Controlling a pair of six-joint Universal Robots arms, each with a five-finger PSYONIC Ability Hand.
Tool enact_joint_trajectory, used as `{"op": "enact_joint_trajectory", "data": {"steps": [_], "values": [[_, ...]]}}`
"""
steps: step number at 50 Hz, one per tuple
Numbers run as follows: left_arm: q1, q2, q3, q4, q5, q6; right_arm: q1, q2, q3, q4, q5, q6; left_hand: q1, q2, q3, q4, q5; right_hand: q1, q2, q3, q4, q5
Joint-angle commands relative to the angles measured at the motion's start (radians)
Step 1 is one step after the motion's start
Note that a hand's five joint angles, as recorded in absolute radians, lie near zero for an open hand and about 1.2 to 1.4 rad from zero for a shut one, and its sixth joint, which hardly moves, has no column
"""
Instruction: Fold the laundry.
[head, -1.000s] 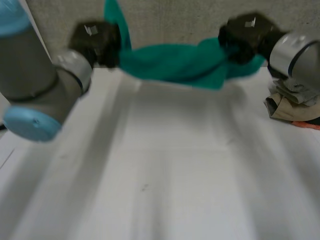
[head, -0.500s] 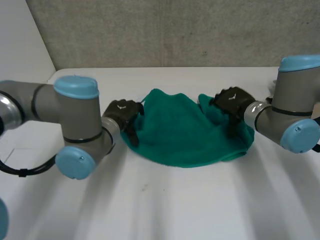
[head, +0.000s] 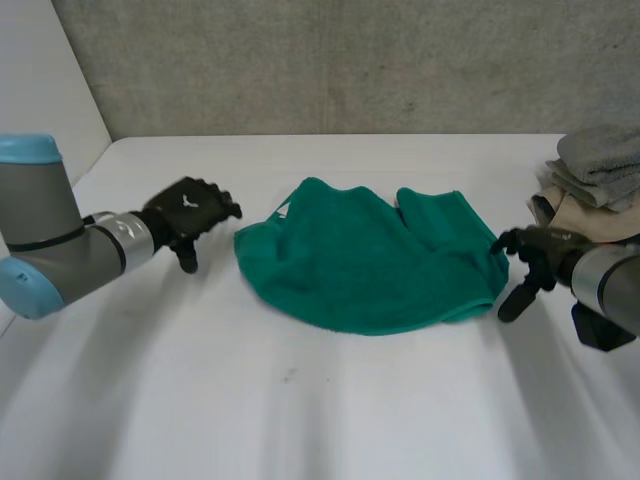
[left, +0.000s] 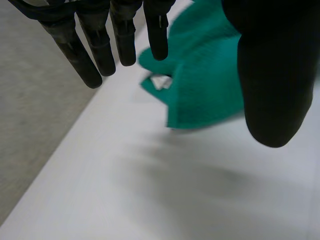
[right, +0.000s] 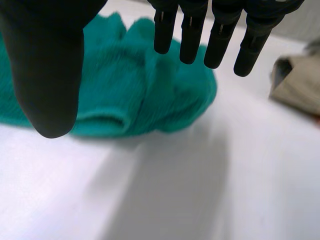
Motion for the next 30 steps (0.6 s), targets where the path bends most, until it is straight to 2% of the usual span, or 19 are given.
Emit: {"op": "enact_joint_trajectory", "data": {"steps": [1, 9, 12, 13, 15, 16, 18, 19, 20, 22, 27, 30], "values": [[-0.058, -0.119, 0.106, -0.024, 0.008, 0.063, -0.002, 0.071, 0.060, -0.101, -0.012, 0.039, 0.053, 0.055, 0.055, 0.051, 0.047, 0.071, 0.086, 0.069, 0.074, 0.060], [-0.135, -0.163, 0.163, -0.023, -0.024, 0.021, 0.042, 0.154, 0.034, -0.188, 0.029, 0.133, 0.132, 0.134, 0.134, 0.129, 0.126, 0.065, 0.080, 0.063, 0.068, 0.054], [-0.158, -0.183, 0.189, -0.029, -0.065, 0.032, 0.065, 0.181, 0.011, -0.219, 0.051, 0.159, 0.314, 0.316, 0.316, 0.311, 0.307, 0.080, 0.095, 0.077, 0.082, 0.069], [-0.164, -0.189, 0.205, -0.030, -0.102, 0.029, 0.078, 0.198, -0.001, -0.237, 0.063, 0.165, 0.492, 0.494, 0.494, 0.489, 0.485, 0.092, 0.106, 0.089, 0.094, 0.081], [-0.167, -0.193, 0.217, -0.034, -0.128, 0.023, 0.093, 0.215, -0.016, -0.253, 0.077, 0.170, 0.646, 0.647, 0.647, 0.643, 0.639, 0.109, 0.124, 0.107, 0.112, 0.098], [-0.166, -0.193, 0.225, -0.038, -0.153, 0.015, 0.107, 0.232, -0.030, -0.268, 0.097, 0.170, 0.815, 0.817, 0.817, 0.812, 0.808, 0.144, 0.159, 0.142, 0.147, 0.133], [-0.170, -0.190, 0.228, -0.041, -0.170, 0.009, 0.121, 0.244, -0.044, -0.280, 0.118, 0.174, 0.957, 0.959, 0.959, 0.954, 0.950, 0.261, 0.276, 0.259, 0.264, 0.250], [-0.172, -0.185, 0.228, -0.044, -0.176, 0.006, 0.125, 0.247, -0.050, -0.285, 0.131, 0.176, 1.010, 1.012, 1.012, 1.007, 1.003, 0.396, 0.410, 0.393, 0.398, 0.385], [-0.178, -0.171, 0.226, -0.050, -0.188, -0.002, 0.134, 0.253, -0.059, -0.299, 0.153, 0.184, 1.060, 1.061, 1.061, 1.057, 1.053, 0.699, 0.714, 0.697, 0.702, 0.688], [-0.183, -0.148, 0.220, -0.061, -0.197, -0.011, 0.141, 0.249, -0.067, -0.317, 0.177, 0.194, 1.060, 1.062, 1.062, 1.057, 1.053, 1.021, 1.036, 1.019, 1.024, 1.010], [-0.178, -0.023, 0.183, -0.115, -0.234, -0.060, 0.145, 0.209, -0.099, -0.330, 0.213, 0.205, 1.060, 1.062, 1.062, 1.057, 1.053, 1.023, 1.037, 1.020, 1.025, 1.012], [-0.161, 0.103, 0.156, -0.147, -0.266, -0.117, 0.130, 0.122, -0.111, -0.316, 0.210, 0.150, 1.060, 1.062, 1.062, 1.057, 1.053, 1.023, 1.037, 1.020, 1.025, 1.012]]}}
